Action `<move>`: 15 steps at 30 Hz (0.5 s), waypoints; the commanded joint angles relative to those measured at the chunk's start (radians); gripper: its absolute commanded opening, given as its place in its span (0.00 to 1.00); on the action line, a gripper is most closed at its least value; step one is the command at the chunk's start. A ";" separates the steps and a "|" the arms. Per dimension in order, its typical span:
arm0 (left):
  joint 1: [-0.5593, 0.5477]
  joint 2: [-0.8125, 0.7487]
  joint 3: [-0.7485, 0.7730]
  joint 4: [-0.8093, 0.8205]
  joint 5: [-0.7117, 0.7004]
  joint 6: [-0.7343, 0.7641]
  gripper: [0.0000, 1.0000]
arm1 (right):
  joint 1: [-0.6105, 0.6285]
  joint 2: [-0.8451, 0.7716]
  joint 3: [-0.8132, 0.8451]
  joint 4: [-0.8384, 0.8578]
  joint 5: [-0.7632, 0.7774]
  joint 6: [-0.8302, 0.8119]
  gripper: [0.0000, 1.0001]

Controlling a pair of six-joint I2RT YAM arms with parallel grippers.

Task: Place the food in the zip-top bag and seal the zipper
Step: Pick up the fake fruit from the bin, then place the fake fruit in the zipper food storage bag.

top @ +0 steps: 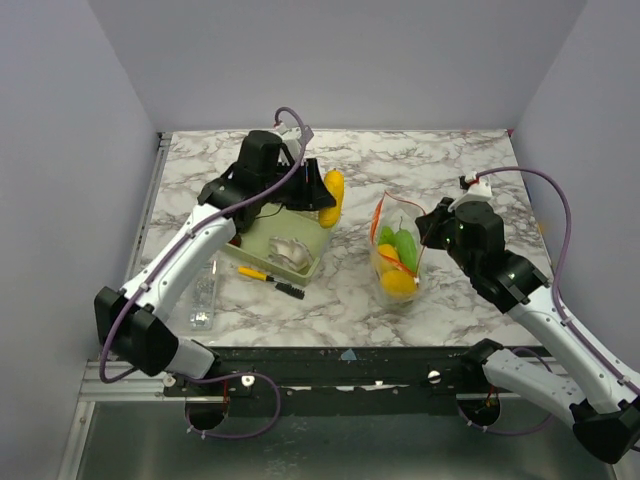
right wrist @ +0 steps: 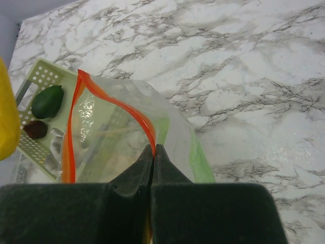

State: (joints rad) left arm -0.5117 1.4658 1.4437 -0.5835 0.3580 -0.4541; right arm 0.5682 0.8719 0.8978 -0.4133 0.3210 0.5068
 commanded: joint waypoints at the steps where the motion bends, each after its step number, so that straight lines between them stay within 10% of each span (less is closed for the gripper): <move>1: -0.006 -0.109 -0.145 0.403 0.383 -0.294 0.04 | -0.001 0.003 0.006 0.031 -0.026 0.016 0.01; 8: -0.129 -0.136 -0.360 0.975 0.409 -0.747 0.01 | -0.002 0.004 0.001 0.039 -0.036 0.028 0.01; 15: -0.237 -0.100 -0.385 0.882 0.150 -0.772 0.03 | -0.002 -0.001 0.006 0.048 -0.051 0.041 0.01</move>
State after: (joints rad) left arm -0.7231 1.3449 1.0470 0.2565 0.6556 -1.1461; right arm 0.5682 0.8726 0.8978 -0.4034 0.2966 0.5308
